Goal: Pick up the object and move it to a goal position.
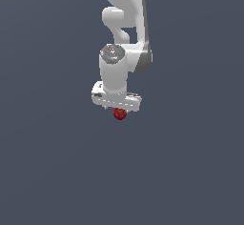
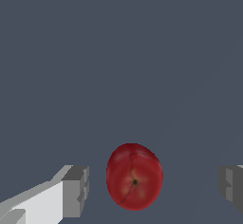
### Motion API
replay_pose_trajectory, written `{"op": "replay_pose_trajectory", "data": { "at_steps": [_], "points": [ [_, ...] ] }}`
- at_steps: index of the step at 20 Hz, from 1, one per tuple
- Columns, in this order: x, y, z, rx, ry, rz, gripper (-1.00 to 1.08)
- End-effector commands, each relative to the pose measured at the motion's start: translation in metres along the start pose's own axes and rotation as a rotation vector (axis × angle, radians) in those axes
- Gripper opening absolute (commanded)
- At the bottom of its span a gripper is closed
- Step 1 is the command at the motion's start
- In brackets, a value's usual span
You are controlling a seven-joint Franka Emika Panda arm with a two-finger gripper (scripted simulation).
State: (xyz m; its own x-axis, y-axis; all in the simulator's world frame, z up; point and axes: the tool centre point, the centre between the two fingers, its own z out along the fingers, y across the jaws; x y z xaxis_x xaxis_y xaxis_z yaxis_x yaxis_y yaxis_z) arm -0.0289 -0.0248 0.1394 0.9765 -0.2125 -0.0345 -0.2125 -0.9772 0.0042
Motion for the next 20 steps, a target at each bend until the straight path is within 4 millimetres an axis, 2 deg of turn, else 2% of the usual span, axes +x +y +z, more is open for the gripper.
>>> {"op": "replay_pose_trajectory", "data": {
  "at_steps": [1,11,20],
  "points": [
    [-0.006,-0.001,0.007,0.001,0.004,0.056,1.00],
    [-0.036,-0.004,0.032,0.007,0.023,0.295,1.00],
    [-0.050,-0.004,0.043,0.011,0.032,0.409,1.00]
  ]
}}
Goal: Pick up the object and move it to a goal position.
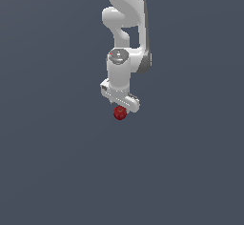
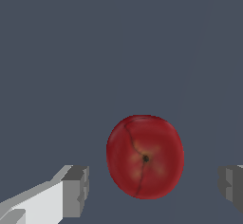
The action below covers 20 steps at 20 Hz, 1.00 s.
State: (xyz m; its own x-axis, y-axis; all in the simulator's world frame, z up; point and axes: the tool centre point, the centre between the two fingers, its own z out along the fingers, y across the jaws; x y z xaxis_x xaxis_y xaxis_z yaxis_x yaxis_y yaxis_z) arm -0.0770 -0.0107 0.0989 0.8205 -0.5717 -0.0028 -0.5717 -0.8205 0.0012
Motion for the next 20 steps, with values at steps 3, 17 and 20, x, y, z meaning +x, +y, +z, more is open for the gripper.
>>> {"op": "replay_pose_trajectory", "data": {
  "at_steps": [3,17,20],
  "points": [
    [-0.003,0.002,0.002,0.001,0.003,0.029,1.00],
    [-0.004,0.002,0.039,0.001,0.003,0.031,1.00],
    [-0.004,0.002,0.048,0.001,0.003,0.031,1.00]
  ]
}}
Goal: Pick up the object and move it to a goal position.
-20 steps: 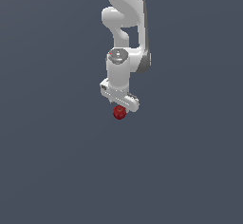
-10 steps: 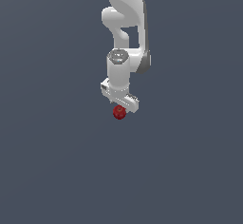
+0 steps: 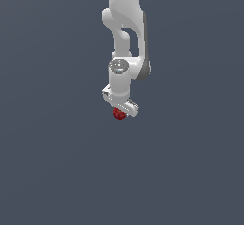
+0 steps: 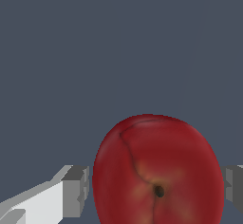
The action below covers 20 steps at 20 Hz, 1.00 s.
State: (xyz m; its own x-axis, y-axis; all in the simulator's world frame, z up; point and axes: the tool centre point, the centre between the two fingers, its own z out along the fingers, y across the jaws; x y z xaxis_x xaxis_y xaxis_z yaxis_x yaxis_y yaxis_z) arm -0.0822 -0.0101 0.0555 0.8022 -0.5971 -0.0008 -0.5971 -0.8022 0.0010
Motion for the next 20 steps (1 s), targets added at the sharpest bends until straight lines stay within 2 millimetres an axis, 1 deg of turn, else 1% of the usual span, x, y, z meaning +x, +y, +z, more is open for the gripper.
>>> {"op": "replay_pose_trajectory", "data": {
  "at_steps": [1,4,5,14,20],
  "points": [
    [0.0004,-0.0002,0.0069,0.001,0.001,0.001,1.00],
    [0.0006,-0.0005,0.0094,0.001,0.001,0.001,1.00],
    [0.0006,-0.0005,0.0094,0.001,0.001,0.001,-1.00],
    [0.0006,-0.0005,0.0094,0.001,0.001,0.001,-1.00],
    [-0.0038,-0.0083,0.0045,0.002,0.002,-0.001,-1.00]
  ]
}}
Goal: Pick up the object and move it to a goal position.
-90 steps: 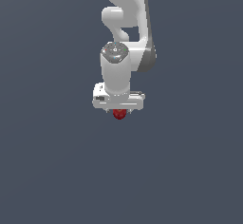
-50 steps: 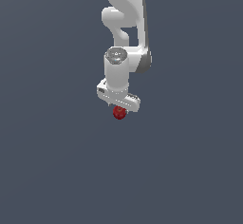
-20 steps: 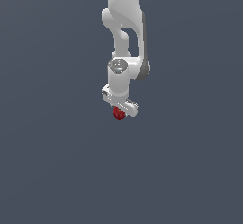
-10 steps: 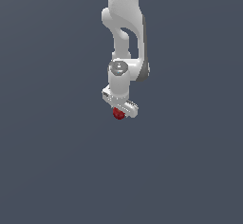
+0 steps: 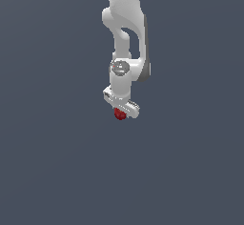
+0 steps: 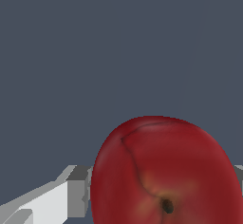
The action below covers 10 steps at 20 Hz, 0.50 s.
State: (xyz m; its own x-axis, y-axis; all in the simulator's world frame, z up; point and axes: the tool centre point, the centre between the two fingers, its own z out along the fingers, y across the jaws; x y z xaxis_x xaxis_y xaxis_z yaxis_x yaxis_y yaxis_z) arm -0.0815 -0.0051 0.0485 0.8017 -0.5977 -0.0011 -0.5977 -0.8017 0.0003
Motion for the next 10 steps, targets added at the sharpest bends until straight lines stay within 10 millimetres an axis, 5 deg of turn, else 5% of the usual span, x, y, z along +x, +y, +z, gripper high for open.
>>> {"op": "replay_pose_trajectory", "data": {
  "at_steps": [1,10],
  "points": [
    [-0.003,-0.007,-0.004,0.002,0.002,-0.001,-1.00],
    [-0.033,-0.059,-0.032,0.001,0.002,-0.001,-1.00]
  ]
}}
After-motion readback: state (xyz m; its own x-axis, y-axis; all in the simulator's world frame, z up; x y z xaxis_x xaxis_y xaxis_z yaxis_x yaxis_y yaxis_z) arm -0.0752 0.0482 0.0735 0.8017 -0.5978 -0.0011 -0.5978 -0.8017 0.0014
